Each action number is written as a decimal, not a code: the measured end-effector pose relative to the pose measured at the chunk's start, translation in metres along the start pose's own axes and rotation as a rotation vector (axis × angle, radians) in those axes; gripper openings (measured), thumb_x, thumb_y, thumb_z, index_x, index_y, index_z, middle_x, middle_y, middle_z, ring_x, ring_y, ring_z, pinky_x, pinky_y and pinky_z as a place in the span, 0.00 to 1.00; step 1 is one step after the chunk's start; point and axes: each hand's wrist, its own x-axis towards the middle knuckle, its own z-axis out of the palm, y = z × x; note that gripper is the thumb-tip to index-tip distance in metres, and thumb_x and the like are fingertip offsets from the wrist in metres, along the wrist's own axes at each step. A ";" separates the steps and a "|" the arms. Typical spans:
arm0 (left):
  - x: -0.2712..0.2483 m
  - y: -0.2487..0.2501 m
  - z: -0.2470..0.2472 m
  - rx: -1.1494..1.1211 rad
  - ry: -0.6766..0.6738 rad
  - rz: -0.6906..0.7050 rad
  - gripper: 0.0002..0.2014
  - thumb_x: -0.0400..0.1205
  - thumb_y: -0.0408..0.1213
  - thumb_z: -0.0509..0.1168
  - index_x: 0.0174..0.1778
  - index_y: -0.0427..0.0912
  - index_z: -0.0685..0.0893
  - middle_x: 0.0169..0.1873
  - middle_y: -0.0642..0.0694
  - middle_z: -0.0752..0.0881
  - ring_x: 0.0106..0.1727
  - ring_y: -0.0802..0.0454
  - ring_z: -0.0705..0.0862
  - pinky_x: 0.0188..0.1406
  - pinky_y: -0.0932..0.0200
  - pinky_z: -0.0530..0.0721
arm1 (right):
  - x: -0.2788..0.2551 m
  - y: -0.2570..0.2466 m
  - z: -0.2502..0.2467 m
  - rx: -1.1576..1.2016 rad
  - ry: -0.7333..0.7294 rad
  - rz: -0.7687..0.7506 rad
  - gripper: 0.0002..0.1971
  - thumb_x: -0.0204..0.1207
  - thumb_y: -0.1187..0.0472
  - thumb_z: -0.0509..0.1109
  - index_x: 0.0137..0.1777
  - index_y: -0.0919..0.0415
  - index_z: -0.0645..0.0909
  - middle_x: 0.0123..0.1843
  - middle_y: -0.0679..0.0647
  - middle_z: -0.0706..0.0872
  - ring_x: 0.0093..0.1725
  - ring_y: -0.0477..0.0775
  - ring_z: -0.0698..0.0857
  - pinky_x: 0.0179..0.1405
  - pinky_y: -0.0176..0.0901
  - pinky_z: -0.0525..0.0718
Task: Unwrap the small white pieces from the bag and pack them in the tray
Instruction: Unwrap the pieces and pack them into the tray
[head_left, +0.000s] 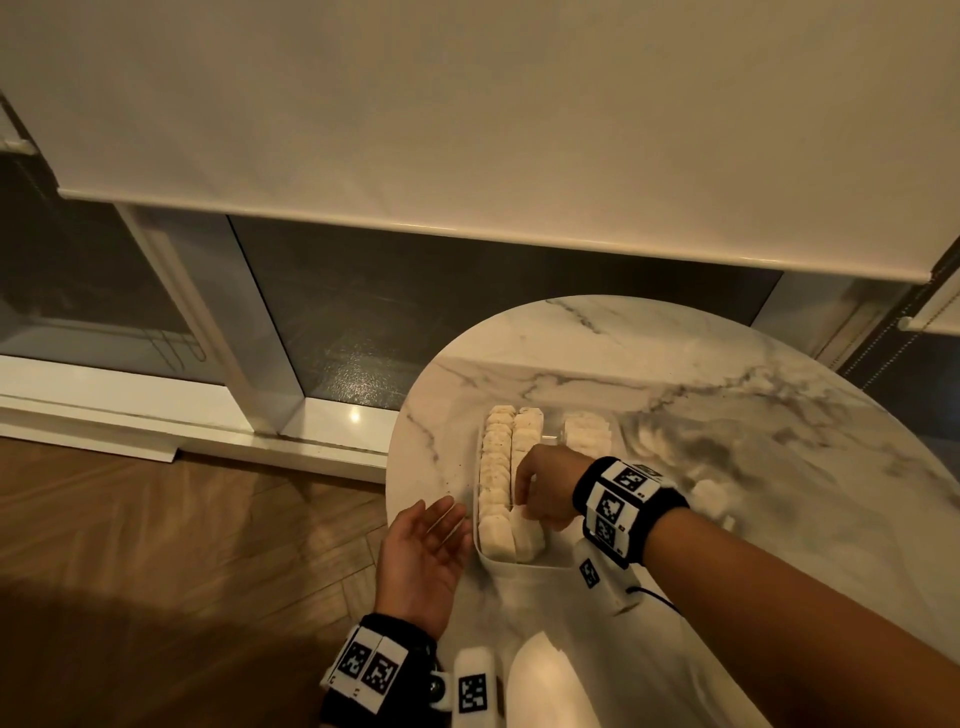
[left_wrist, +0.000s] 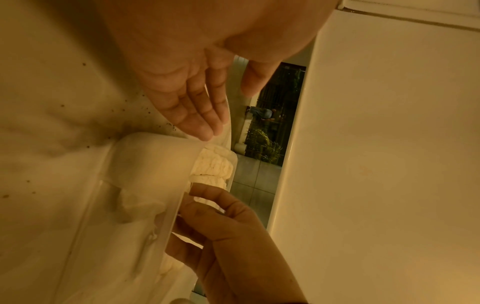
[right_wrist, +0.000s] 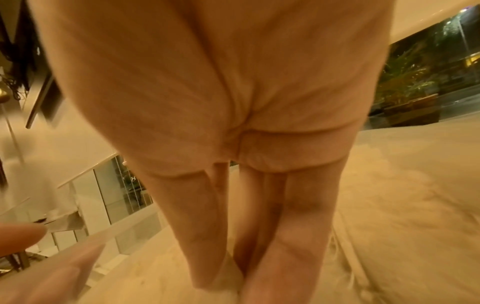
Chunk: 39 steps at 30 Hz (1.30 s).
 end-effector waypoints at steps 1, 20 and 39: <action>0.000 0.000 0.000 -0.012 0.000 -0.006 0.18 0.86 0.44 0.61 0.58 0.32 0.86 0.57 0.33 0.88 0.53 0.40 0.86 0.57 0.49 0.83 | 0.000 -0.001 -0.001 -0.003 0.001 0.009 0.06 0.74 0.63 0.78 0.48 0.54 0.89 0.47 0.55 0.93 0.35 0.50 0.89 0.29 0.37 0.87; 0.003 -0.006 0.002 -0.017 -0.023 -0.002 0.19 0.81 0.38 0.66 0.64 0.30 0.85 0.57 0.33 0.89 0.57 0.41 0.86 0.71 0.48 0.78 | 0.033 0.009 0.003 -0.193 -0.095 0.138 0.35 0.58 0.34 0.83 0.60 0.55 0.84 0.59 0.52 0.90 0.56 0.58 0.89 0.58 0.52 0.88; -0.011 0.008 0.015 0.115 0.004 0.112 0.12 0.85 0.39 0.61 0.57 0.40 0.86 0.48 0.41 0.88 0.44 0.46 0.84 0.45 0.54 0.81 | -0.075 0.030 -0.040 0.505 0.300 0.106 0.12 0.80 0.47 0.73 0.49 0.55 0.88 0.39 0.50 0.94 0.42 0.52 0.93 0.36 0.42 0.86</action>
